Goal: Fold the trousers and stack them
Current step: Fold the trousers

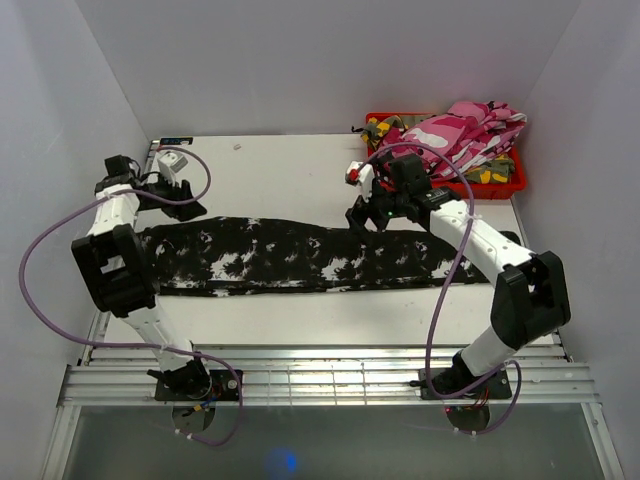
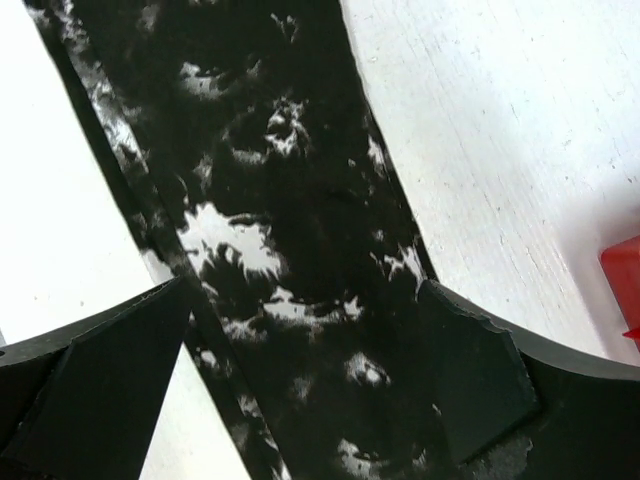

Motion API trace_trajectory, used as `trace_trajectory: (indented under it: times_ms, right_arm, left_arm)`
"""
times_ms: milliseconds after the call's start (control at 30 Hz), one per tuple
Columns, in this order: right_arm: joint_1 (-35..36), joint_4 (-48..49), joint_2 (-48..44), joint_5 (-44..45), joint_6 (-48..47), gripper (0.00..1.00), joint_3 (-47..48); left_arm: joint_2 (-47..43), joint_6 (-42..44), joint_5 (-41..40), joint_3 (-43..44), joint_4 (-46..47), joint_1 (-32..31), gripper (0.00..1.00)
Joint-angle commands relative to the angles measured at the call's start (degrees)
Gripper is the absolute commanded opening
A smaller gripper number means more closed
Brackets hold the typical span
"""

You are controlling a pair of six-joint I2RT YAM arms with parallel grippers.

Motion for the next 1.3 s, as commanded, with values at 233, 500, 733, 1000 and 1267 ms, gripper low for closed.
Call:
trace_trajectory:
  times_ms: [233,500,733,1000,1267]
  right_arm:
    - [3.47,4.29,9.12,4.97,9.38,0.95,11.76]
    - [5.22,4.28,12.54,3.84,9.99,0.93,15.54]
    - [6.54,5.69,14.92,2.08,13.77,0.90,18.18]
    - [7.77,9.21,18.78,-1.17,20.97,0.78,20.91]
    - [10.40,11.23,23.35,-2.93,24.15,0.61,24.60]
  left_arm:
    - [9.09,1.87,-2.84,3.48,2.48,-4.95,0.64]
    - [11.20,5.91,-3.72,-0.29,1.69,-5.92,0.42]
    - [1.55,14.70,-0.38,-8.89,3.61,-6.27,0.00]
    - [-25.51,24.37,-1.61,-41.97,30.75,-6.18,0.00]
    - [-37.31,32.37,-2.93,-57.86,47.03,-6.18,0.00]
